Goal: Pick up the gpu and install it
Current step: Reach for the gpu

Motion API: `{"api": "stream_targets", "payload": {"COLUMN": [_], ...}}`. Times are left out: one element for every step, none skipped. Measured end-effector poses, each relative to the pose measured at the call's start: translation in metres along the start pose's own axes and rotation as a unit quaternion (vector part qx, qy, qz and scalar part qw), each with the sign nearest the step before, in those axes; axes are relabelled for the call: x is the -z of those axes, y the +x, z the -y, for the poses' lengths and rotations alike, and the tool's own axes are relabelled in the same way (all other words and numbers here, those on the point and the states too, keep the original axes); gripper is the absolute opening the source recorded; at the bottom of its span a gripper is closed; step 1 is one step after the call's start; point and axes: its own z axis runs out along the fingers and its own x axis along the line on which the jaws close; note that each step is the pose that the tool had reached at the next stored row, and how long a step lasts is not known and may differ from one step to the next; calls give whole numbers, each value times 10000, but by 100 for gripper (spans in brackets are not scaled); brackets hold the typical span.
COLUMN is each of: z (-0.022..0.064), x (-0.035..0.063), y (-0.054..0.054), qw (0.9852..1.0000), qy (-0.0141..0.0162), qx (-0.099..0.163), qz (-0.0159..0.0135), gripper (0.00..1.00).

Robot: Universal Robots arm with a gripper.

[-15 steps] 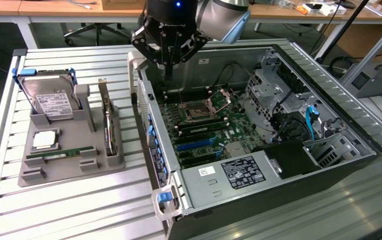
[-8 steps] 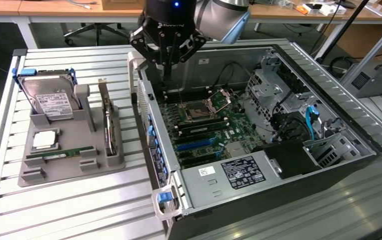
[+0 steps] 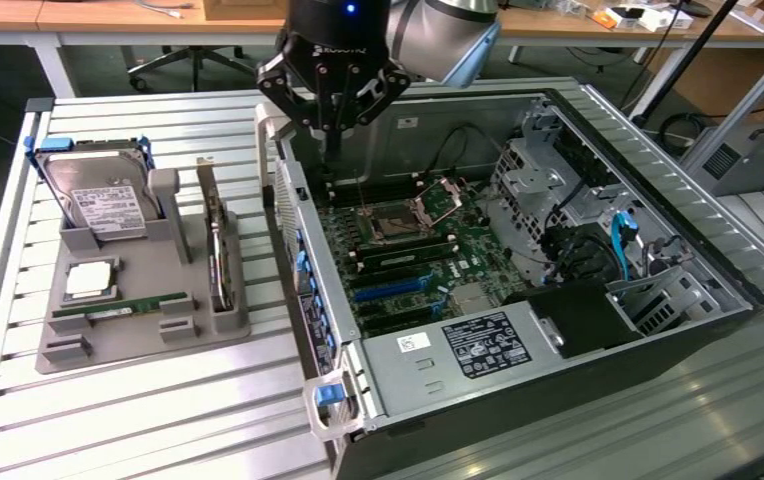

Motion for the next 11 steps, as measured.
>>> {"api": "stream_targets", "payload": {"z": [0,0,0,0,1,1,1,1,2,2,2], "x": [0,0,0,0,0,0,0,1,1,1,0], "y": [2,5,7,9,11,14,16,20,24,26,29], "qw": [10000,10000,10000,10000,10000,10000,10000,10000,10000,10000,10000], "qy": [1,2,4,6,7,9,11,13,15,17,17], "qx": [0,0,0,0,0,0,0,0,0,0,0], "qz": [0,0,0,0,0,0,1,1,1,1,2], "gripper": [11,11,11,11,11,11,11,11,11,11,11]}}
